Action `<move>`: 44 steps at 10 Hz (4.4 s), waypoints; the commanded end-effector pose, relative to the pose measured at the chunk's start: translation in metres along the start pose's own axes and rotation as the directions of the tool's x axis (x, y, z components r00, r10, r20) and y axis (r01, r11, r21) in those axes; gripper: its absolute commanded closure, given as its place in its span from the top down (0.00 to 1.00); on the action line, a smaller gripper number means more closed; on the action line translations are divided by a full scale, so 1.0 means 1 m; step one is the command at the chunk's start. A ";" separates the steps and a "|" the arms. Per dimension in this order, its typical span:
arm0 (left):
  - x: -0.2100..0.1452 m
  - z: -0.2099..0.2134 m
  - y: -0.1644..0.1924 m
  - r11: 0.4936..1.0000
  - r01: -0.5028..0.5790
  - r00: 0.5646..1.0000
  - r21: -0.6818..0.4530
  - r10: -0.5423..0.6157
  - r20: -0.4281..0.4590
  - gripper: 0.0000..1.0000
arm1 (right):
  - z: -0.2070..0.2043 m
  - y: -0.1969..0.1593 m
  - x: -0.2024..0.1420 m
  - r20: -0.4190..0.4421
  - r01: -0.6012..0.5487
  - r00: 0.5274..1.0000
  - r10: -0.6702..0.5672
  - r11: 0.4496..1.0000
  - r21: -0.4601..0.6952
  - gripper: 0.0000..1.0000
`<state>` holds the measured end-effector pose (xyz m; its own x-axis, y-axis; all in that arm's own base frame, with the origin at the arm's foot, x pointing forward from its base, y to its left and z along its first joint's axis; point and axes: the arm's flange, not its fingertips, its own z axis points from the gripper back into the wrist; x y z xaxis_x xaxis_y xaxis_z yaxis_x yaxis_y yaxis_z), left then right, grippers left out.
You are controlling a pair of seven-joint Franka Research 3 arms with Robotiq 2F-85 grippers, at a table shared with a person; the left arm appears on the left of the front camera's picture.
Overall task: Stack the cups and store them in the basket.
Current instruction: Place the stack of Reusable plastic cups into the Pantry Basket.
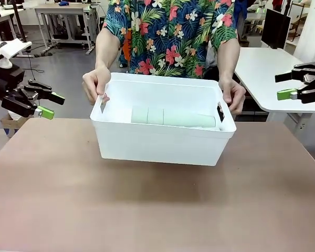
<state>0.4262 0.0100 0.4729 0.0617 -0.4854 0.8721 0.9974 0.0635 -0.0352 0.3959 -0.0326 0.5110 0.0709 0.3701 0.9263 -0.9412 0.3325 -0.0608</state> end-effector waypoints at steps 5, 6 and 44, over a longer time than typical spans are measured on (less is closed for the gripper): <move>0.002 0.000 0.000 1.000 -0.008 1.000 0.006 0.008 0.001 1.00 | -0.002 -0.003 0.006 -0.011 0.031 0.999 -0.031 0.998 -0.046 1.00; 0.002 0.000 0.000 1.000 -0.008 1.000 0.006 0.008 0.001 1.00 | -0.002 -0.003 0.006 -0.011 0.031 0.999 -0.031 0.998 -0.046 1.00; 0.002 0.000 0.000 1.000 -0.008 1.000 0.006 0.008 0.001 1.00 | -0.002 -0.003 0.006 -0.011 0.031 0.999 -0.031 0.998 -0.046 1.00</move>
<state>0.4262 0.0099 0.4729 0.0617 -0.4854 0.8721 0.9974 0.0635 -0.0352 0.3969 -0.0323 0.5121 0.0880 0.3916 0.9159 -0.9321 0.3566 -0.0628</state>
